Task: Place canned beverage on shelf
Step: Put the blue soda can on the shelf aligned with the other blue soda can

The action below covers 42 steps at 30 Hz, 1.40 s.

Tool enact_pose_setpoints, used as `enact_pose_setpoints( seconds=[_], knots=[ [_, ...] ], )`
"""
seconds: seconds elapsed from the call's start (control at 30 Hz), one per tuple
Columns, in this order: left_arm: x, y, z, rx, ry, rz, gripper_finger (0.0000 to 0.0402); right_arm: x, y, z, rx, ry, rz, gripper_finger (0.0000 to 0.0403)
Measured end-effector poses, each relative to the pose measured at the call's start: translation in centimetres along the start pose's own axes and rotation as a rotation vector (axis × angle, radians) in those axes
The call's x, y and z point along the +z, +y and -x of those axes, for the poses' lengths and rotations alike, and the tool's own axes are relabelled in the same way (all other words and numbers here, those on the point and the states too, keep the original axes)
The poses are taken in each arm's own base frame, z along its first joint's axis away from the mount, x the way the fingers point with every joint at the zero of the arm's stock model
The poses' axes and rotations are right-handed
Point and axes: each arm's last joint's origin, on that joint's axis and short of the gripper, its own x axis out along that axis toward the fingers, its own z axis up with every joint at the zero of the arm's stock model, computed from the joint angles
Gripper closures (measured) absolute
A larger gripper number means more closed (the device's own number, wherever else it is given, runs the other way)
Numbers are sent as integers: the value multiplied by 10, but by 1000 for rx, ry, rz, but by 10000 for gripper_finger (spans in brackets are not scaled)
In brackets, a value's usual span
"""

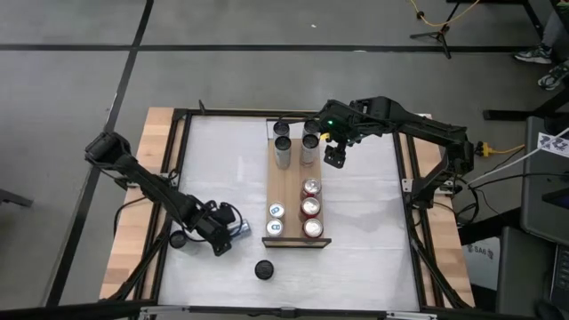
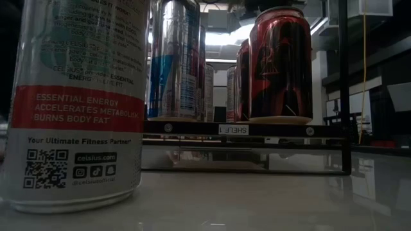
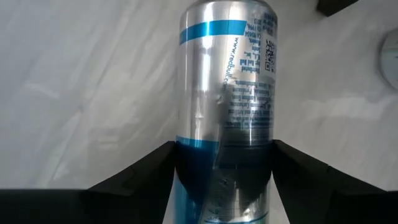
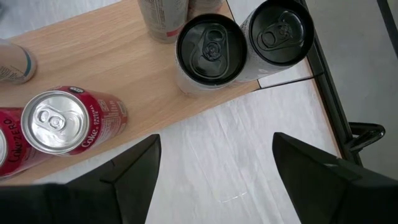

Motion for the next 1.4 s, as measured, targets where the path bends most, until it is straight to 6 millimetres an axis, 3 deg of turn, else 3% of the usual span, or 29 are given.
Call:
enact_pose_setpoints(
  seconds=[0.53,1.2,1.4],
  knots=[
    [3,-6,-8,-34,-43,-198,164,0,0,0,0,0,0,104],
    [6,-12,-9,-75,-103,-180,163,0,0,0,0,0,3,104],
    [6,-11,-9,-74,-94,-181,136,0,0,0,0,0,3,104]
  ],
)
